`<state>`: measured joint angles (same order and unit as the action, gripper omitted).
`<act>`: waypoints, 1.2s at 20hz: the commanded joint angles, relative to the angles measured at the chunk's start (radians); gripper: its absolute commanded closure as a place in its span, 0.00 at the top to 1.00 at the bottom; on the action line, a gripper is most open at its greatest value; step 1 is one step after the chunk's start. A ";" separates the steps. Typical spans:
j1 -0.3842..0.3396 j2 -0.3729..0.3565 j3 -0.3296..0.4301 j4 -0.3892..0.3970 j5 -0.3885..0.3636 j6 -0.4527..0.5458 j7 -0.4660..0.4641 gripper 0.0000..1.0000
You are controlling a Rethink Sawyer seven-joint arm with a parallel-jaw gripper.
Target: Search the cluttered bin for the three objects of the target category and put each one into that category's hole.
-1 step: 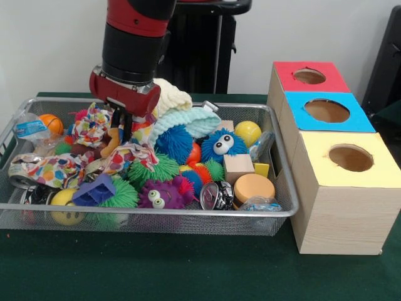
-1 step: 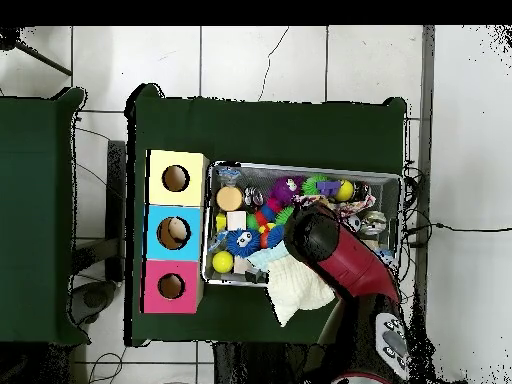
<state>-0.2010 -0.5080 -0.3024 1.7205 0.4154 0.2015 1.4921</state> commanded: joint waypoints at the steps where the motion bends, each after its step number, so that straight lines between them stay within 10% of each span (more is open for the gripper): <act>1: -0.056 0.025 0.116 0.087 0.004 -0.016 0.220 0.00; 24: -0.059 0.036 0.101 0.064 -0.008 0.006 0.208 0.00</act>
<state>-0.2470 -0.5061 -0.2962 1.7222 0.4154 0.2015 1.4921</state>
